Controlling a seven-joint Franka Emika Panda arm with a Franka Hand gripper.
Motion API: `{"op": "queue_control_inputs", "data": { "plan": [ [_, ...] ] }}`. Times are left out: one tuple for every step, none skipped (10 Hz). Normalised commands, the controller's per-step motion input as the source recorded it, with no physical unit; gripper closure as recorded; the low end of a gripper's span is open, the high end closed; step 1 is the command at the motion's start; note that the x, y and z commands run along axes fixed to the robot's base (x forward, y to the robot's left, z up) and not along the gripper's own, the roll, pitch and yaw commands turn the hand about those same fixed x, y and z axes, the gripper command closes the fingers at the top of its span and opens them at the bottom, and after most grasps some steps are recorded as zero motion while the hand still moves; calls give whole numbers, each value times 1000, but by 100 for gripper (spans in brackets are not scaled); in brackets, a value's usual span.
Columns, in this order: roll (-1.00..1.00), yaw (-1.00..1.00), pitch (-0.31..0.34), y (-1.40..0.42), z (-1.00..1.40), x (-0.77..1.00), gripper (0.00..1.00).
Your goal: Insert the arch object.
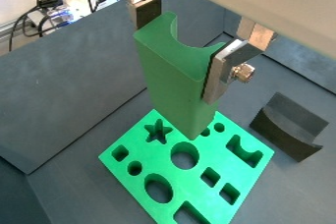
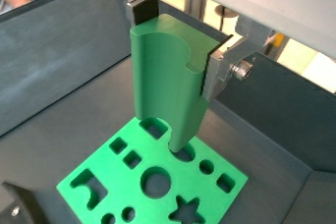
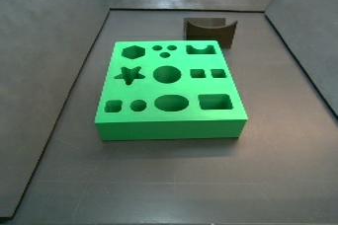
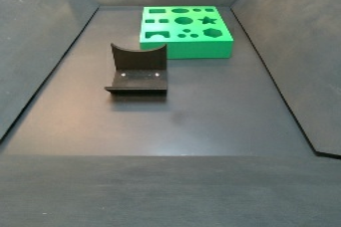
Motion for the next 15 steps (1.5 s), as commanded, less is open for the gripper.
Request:
{"op": "queue_control_inputs", "data": {
  "plan": [
    [0,346,0,700,-1000,374,100],
    [0,254,0,754,-1000,463,100],
    [0,206,0,789,-1000,494,100],
    [0,186,0,780,-1000,469,100],
    [17,0,0,803,-1000,149,100],
    [0,-120,0,740,-1000,0,100],
    [-141,-220,0,540,-897,0,100],
    [-313,-263,-44,300,-511,17,100],
    [-331,-226,0,120,-420,400,100],
    [-307,-211,19,0,-457,383,100],
    [-310,-220,70,0,-414,409,100],
    [-323,-260,90,0,-360,429,100],
    [-283,-137,0,40,-243,214,100],
    [-113,57,0,91,-200,0,100],
    [-53,149,0,91,-223,0,100]
  ]
}}
